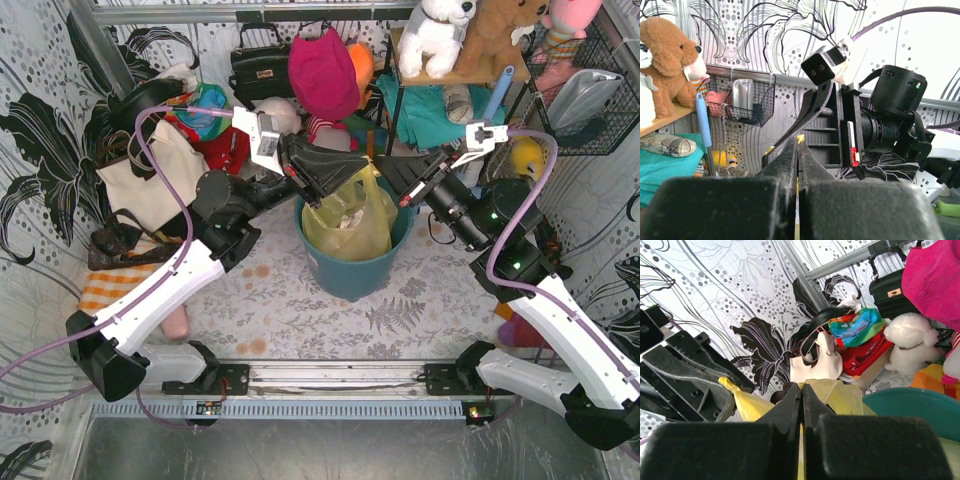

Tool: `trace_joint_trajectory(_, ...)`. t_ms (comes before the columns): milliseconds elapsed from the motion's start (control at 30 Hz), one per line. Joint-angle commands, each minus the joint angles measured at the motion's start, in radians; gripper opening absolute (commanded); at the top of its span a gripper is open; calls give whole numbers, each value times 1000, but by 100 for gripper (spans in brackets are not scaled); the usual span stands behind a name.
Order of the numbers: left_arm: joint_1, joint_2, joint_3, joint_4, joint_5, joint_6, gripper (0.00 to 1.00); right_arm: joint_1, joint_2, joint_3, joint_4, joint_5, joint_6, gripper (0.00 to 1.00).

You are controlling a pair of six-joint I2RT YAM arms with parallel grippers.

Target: Tie the trash bag

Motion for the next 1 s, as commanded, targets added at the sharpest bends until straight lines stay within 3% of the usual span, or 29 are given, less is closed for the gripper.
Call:
trace_joint_trajectory(0,4,-40,-22,36,-44,11,0,5,-46,-56,98,-30,29,0)
trace_joint_trajectory(400,19,-55,-61,5,-102,5,0,5,-97,-140,189,-193,-6,0)
trace_joint_trajectory(633,32,-57,-66,-9,-113,1,0,5,-127,-183,201,-207,-31,0)
trace_joint_trajectory(733,33,-60,-72,6,-82,-7,0,5,-124,-176,175,-194,-36,7)
trace_joint_trajectory(867,35,-76,-91,27,-34,-14,0,6,-120,-167,175,-195,-38,25)
trace_joint_trajectory(967,35,-82,-97,26,-21,-15,0,5,-112,-159,156,-190,-44,24)
